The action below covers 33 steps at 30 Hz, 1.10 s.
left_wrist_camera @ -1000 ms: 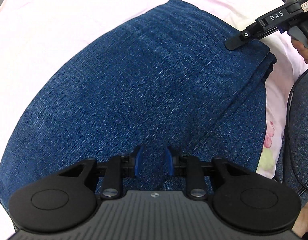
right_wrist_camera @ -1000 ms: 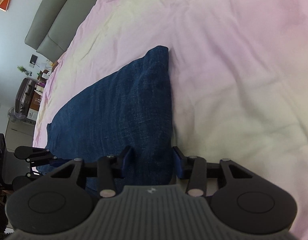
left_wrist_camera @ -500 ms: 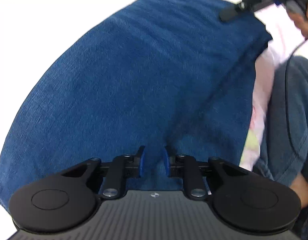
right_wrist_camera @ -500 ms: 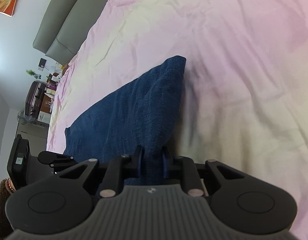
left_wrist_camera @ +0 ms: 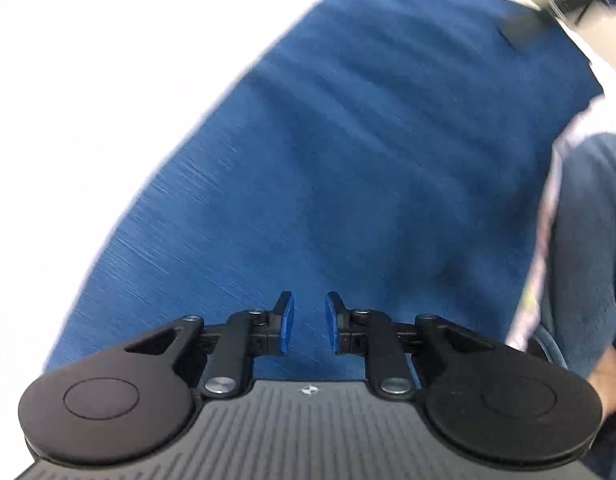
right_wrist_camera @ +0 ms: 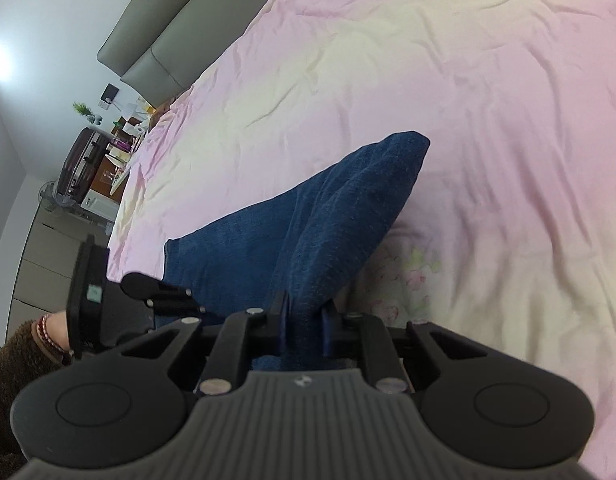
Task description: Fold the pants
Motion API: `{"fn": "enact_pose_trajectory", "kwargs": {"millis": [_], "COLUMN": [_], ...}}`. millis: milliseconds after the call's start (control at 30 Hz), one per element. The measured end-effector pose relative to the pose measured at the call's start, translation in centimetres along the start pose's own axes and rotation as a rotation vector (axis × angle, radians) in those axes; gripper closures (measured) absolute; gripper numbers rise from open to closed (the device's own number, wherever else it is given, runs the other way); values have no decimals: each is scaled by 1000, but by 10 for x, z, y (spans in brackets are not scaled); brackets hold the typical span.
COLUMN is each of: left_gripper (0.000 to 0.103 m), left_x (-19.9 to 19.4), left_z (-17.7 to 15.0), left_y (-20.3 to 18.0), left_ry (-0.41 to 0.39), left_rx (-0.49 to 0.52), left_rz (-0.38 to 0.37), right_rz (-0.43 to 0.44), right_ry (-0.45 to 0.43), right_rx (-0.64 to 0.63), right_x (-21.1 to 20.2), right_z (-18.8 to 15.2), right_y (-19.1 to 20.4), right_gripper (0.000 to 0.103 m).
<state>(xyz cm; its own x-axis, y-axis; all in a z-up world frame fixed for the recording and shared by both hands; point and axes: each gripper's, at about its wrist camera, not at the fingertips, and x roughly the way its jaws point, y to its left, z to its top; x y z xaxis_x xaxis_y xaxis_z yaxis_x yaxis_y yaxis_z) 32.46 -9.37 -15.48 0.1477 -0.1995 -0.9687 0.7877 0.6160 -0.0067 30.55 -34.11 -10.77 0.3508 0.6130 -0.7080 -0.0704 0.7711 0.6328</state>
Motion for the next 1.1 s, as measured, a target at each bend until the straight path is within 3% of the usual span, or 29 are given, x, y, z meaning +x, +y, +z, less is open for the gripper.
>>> {"fn": "enact_pose_trajectory", "kwargs": {"millis": [200,400,533,700,833,1100], "left_gripper": [84,87,88,88,88,90], "left_x": [19,62,78,53,33,74], "left_z": [33,58,62,66,74,82], "left_y": [36,47,50,41,54,51], "left_ry": [-31,70,100,73,-2,4], "left_rx": [-8,66,68,127,78,22], "left_rz": [48,31,31,71,110,172], "right_rz": [-44,-71,-46,-32,-55,-64], "right_ry": [36,60,80,95,99,94], "right_rx": [-79,-141,-160,-204,-231,-214], "right_x": [-1,2,9,12,11,13], "right_z": [7,12,13,13,11,12], "right_y": [22,36,44,61,65,68], "right_gripper": [92,93,94,94,94,94]}}
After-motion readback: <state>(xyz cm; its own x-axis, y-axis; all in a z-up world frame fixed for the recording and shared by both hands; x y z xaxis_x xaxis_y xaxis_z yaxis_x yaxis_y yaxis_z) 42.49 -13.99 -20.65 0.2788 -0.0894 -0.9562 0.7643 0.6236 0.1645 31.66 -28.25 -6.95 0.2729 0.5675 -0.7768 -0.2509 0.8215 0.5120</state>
